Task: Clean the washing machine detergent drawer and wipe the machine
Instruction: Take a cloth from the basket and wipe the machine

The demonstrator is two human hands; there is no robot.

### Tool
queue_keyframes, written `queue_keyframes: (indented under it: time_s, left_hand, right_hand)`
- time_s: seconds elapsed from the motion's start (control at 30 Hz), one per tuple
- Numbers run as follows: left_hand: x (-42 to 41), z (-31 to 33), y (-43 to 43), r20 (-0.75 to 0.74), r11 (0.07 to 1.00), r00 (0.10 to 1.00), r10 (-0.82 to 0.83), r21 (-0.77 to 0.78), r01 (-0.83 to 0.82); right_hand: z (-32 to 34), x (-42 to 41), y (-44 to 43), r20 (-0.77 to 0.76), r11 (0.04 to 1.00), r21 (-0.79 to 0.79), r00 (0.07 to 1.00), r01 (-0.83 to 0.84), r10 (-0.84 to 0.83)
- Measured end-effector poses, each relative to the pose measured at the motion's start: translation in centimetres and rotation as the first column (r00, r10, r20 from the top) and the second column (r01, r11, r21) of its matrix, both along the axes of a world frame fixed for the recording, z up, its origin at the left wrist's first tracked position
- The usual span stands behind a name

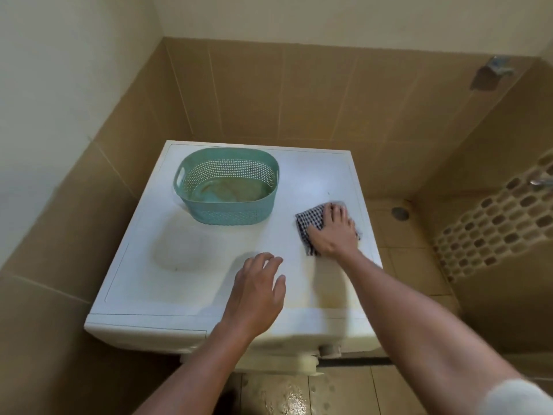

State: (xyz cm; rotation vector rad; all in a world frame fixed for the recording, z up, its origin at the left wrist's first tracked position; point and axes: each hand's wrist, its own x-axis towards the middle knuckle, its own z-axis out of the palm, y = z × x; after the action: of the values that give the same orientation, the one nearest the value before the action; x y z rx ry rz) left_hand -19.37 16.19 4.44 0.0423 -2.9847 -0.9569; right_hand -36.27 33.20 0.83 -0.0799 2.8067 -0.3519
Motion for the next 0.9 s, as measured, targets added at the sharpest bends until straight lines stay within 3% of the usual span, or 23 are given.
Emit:
queue_keyframes:
  time_s: [0.13, 0.27, 0.4, 0.57, 0.7, 0.8, 0.9]
  left_hand:
    - [0.1, -0.4, -2.2, -0.018, 0.997, 0.997, 0.073, 0.002, -0.073]
    - [-0.3, -0.4, -3.1, 0.003, 0.994, 0.994, 0.114, -0.007, -0.114]
    - [-0.7, 0.2, -2.8, 0.000, 0.994, 0.994, 0.106, 0.021, -0.106]
    - [0.0, -0.4, -3.5, 0.006, 0.994, 0.994, 0.107, 0.028, -0.107]
    - [1.2, -1.3, -4.4, 0.017, 0.989, 0.990, 0.141, 0.043, -0.141]
    - [1.7, -1.7, -5.2, 0.032, 0.987, 0.987, 0.157, 0.035, -0.158]
    - [2.1, -1.6, -6.0, 0.023, 0.984, 0.985, 0.173, 0.030, -0.174]
  right_hand:
    - [0.1, -3.2, -2.0, 0.022, 0.958, 0.067, 0.961, -0.277, 0.276]
    - [-0.1, 3.9, -2.9, -0.079, 0.896, 0.035, 0.893, -0.443, 0.444]
    - [-0.6, 8.1, 1.2, -0.106, 0.915, -0.019, 0.911, -0.403, 0.399]
    - [0.9, -0.5, 4.0, -0.084, 0.996, -0.084, 0.996, -0.023, 0.016]
    - [0.7, -4.8, 0.9, 0.028, 0.985, 0.014, 0.985, -0.171, 0.171]
    - [-0.4, -1.5, -2.2, -0.030, 0.946, 0.078, 0.948, -0.315, 0.318]
    - [-1.0, 4.1, -4.4, -0.100, 0.925, 0.047, 0.919, -0.378, 0.381]
